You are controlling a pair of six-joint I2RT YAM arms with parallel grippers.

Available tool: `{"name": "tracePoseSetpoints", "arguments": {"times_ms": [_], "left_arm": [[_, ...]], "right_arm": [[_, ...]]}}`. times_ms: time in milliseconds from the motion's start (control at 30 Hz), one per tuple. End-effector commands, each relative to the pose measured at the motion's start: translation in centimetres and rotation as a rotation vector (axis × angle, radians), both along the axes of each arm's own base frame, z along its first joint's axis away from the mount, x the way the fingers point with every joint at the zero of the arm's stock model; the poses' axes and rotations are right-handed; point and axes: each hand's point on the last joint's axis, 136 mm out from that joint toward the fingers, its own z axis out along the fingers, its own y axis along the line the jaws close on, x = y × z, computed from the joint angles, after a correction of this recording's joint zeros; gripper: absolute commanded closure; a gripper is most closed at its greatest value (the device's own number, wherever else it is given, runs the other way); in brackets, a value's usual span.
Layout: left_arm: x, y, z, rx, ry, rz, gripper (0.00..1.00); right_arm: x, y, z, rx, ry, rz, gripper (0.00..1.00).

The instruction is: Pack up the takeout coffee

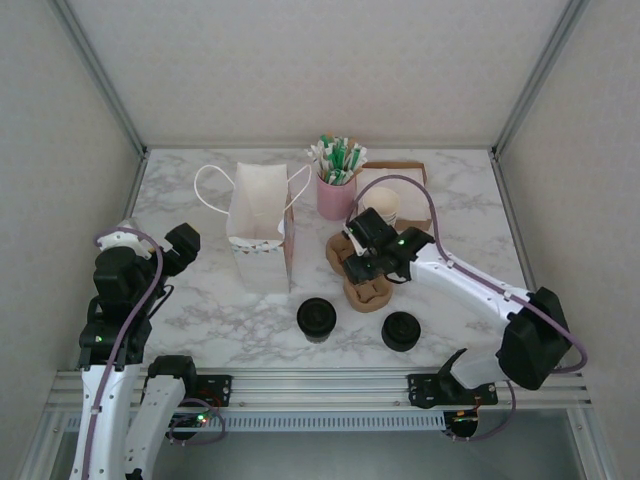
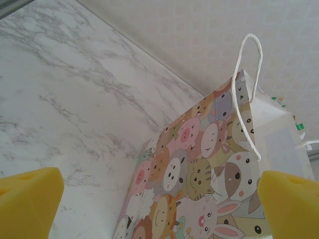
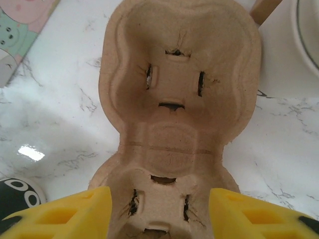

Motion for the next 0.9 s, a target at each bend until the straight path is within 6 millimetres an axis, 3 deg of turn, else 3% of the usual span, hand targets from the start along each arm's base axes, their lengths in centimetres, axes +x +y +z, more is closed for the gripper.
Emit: {"name": "tracePoseSetpoints", "arguments": {"times_ms": [0,867], "left_arm": [[0.0,0.3,-0.2,-0.004,0.006,0.017,0.00],[0.0,0.3,-0.3,-0.003,0.006,0.015,0.00]], "right_arm": [[1.3,0.1,0.0,-0.034,-0.027,0.001,0.46],[2.4,0.7,-3.1,-0.110,0.057,-0.001,0.47]]}}
